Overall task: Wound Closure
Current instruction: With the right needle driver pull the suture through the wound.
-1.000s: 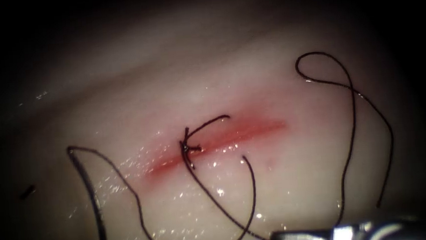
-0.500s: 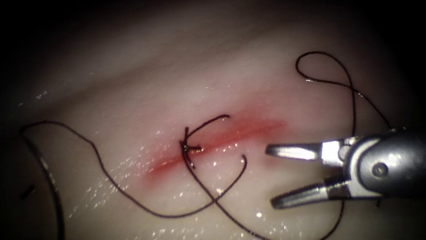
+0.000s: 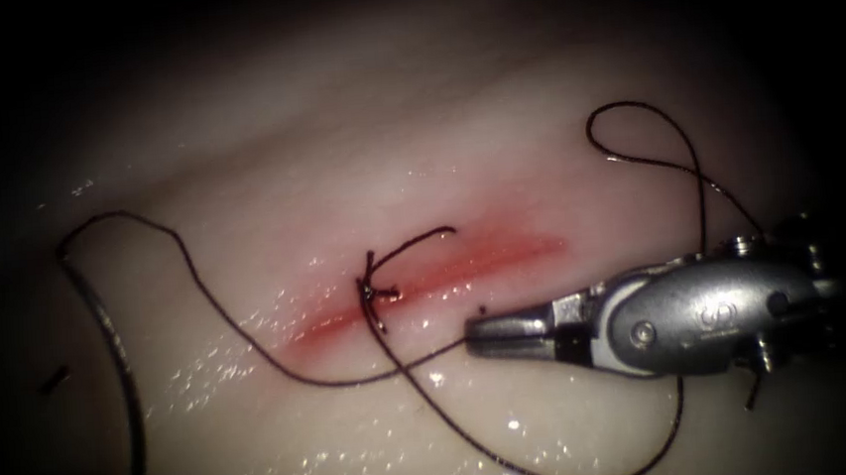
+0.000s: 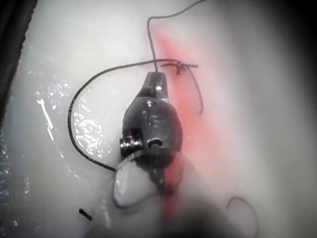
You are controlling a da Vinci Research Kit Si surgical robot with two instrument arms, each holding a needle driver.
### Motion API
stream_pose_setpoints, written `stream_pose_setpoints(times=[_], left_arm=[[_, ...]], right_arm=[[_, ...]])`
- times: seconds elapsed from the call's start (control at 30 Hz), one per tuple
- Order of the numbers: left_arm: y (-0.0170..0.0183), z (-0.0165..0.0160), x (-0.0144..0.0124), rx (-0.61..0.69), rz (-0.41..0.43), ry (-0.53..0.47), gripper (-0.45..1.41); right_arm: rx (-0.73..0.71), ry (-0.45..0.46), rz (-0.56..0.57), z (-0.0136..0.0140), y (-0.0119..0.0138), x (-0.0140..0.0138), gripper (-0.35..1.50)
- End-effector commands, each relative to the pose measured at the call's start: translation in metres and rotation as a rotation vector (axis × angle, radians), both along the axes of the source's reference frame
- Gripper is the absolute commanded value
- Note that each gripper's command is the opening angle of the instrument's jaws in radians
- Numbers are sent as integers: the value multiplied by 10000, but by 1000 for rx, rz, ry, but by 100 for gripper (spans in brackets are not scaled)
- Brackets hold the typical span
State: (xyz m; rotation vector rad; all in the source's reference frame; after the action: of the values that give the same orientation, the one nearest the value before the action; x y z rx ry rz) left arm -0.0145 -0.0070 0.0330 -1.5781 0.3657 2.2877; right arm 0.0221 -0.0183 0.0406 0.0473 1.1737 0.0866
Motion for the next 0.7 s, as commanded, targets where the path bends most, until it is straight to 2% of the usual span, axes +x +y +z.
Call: stream_pose_setpoints(times=[0.03,0.23,0.37,0.5,0.57,0.7], left_arm=[[-3,6,-5,0,1,-2,-45],[-4,7,-5,-6,4,0,-45],[-4,8,-5,-7,4,1,-45],[-5,10,-6,-9,5,-1,-45],[-6,11,-7,-11,4,0,-45],[-10,13,-10,-12,5,-8,-45]], right_arm=[[19,-1,0,4,-2,7,-35],[65,-47,-22,6,-5,2,-35],[83,-38,-29,-3,-14,-3,-35],[128,-9,-49,-23,-40,-18,-35],[159,12,-62,-41,-64,-28,-35],[170,25,-78,-63,-88,-28,-35]])
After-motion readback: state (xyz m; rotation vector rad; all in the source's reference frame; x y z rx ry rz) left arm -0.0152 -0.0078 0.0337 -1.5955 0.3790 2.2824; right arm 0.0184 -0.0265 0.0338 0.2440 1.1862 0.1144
